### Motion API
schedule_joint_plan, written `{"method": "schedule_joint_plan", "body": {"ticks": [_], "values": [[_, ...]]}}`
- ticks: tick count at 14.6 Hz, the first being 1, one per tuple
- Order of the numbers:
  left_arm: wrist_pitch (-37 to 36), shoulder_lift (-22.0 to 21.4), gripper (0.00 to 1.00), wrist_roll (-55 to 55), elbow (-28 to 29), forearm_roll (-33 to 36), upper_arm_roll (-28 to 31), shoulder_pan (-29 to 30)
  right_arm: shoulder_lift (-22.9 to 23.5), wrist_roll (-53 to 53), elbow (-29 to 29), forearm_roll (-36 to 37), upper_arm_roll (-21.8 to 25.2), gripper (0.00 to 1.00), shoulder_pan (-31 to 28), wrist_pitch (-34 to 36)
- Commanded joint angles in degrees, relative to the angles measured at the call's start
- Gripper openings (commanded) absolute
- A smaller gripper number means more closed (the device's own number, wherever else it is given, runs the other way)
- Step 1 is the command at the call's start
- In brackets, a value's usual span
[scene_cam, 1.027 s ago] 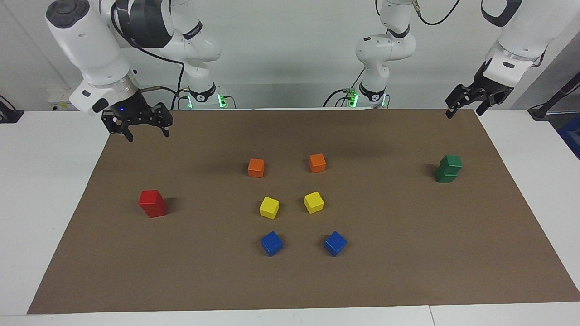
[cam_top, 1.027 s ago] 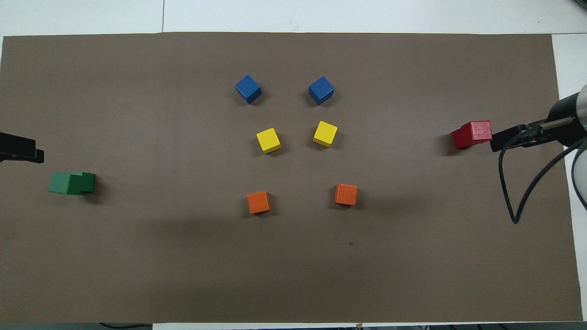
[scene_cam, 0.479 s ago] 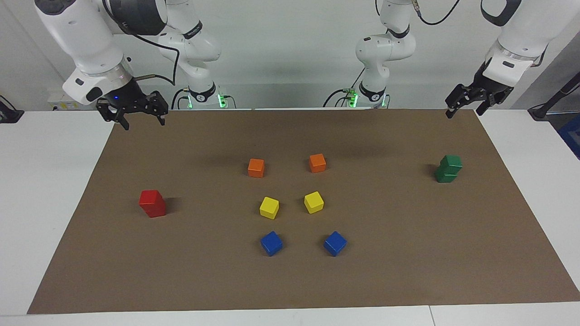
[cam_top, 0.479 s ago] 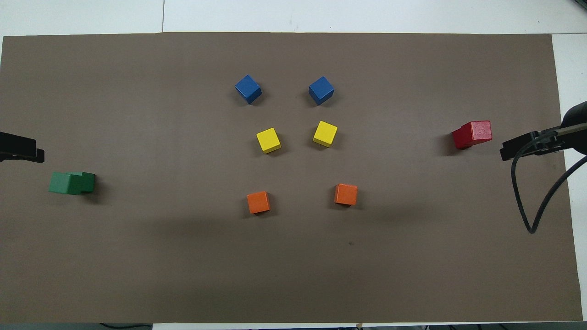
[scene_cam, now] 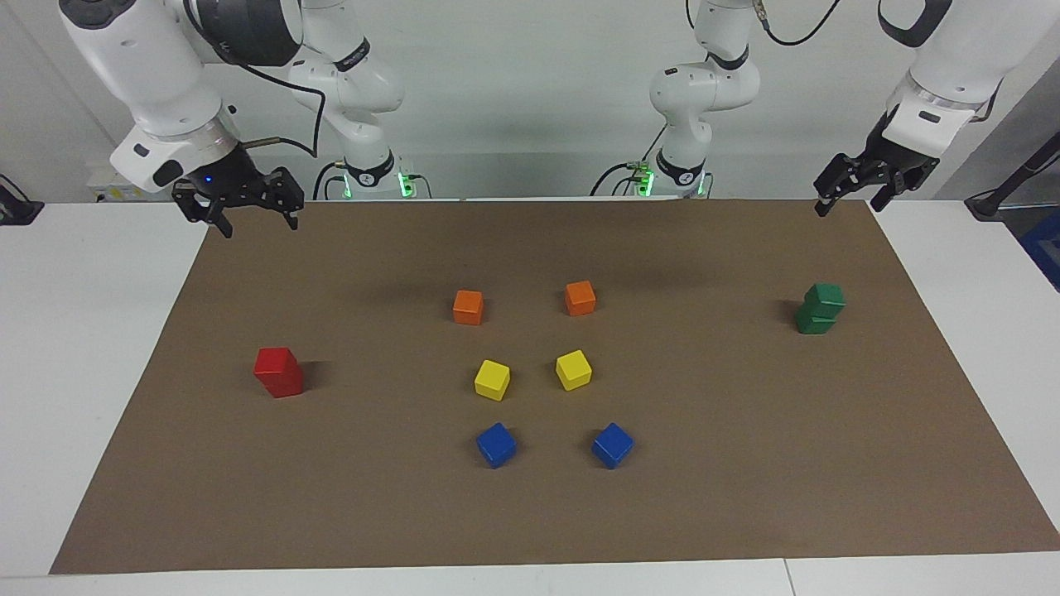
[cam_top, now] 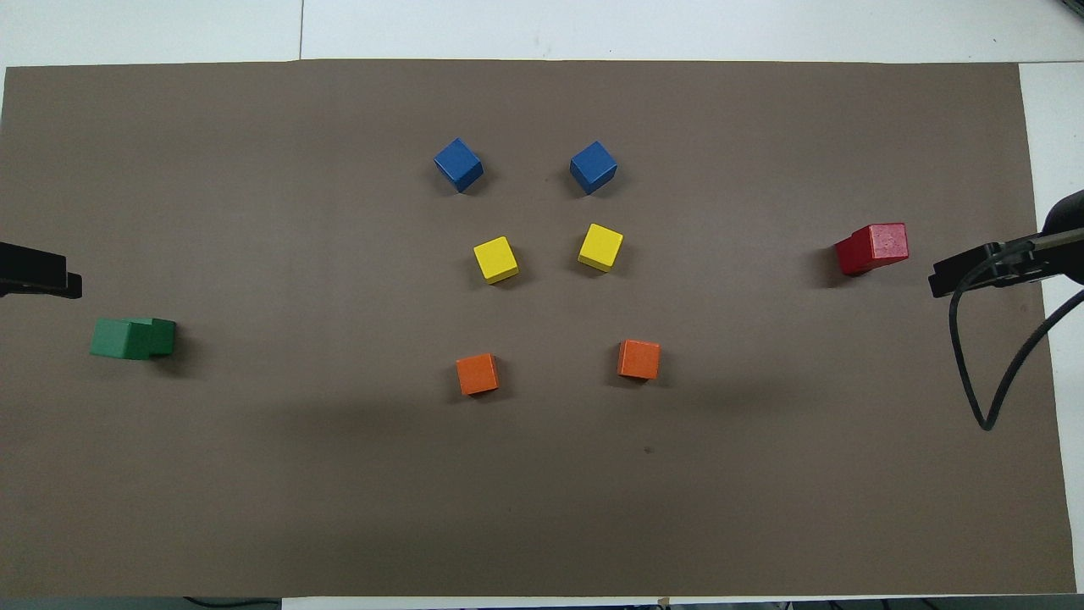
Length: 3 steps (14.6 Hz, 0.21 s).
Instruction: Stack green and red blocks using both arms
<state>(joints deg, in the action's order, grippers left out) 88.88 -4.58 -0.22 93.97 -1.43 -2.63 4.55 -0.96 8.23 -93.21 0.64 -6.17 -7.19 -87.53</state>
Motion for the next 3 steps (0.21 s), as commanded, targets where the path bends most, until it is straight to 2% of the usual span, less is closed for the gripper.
{"method": "schedule_joint_plan", "body": {"ticks": [1, 3], "values": [[0.4, -0.8, 1.0, -0.6, 0.1, 0.4, 0.6, -1.1, 0.0, 0.0, 0.1, 0.7, -0.4, 1.0, -0.8, 1.3], [0.4, -0.8, 1.0, -0.6, 0.2, 0.4, 0.6, -1.1, 0.0, -0.5, 0.2, 0.7, -0.4, 1.0, -0.8, 1.3]]}}
